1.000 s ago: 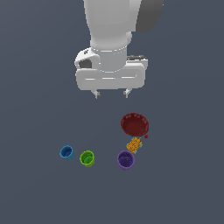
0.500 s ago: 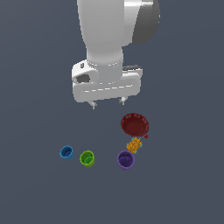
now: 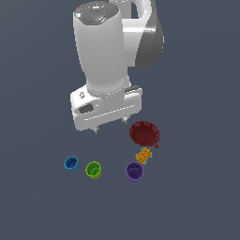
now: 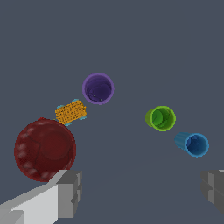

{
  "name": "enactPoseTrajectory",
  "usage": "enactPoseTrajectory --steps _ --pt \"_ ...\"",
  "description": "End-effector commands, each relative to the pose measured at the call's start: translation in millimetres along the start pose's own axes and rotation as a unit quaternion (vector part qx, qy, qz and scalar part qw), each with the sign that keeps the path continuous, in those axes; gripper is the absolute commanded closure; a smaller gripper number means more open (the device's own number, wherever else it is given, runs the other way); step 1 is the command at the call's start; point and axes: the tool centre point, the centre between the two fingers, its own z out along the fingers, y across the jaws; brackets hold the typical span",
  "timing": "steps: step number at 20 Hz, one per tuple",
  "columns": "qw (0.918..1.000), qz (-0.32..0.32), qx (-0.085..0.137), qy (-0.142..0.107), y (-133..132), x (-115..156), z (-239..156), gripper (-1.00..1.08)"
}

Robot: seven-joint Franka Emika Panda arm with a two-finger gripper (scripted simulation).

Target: Pick up a designated object from a clutter of objects.

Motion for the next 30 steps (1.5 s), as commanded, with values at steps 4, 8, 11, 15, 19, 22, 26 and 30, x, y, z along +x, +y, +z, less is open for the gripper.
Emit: enactPoseTrajectory --steps 4,8,11,15,19,22,26,30 --pt "0.9979 -0.065 -0.001 -0.003 16.2 9.3 22.3 -0.92" --pt "0.9938 -0.111 -0.002 -0.006 27.7 15.1 39.3 -0.92" --pt "0.9893 -0.145 -0.002 -0.008 36.3 18.9 52.5 -0.92" --pt "0.9815 -0.191 -0.001 -0.01 47.5 23.3 70.7 -0.92" --pt "0.9715 -0.237 -0.001 -0.012 58.6 26.9 89.5 -0.92" --pt "0.9627 -0.27 0.0 -0.014 66.7 29.0 103.9 -0.92" --pt "0.9491 -0.315 0.002 -0.015 77.2 31.0 123.7 -0.92" --pt "0.9338 -0.357 0.004 -0.017 87.2 32.2 143.5 -0.92"
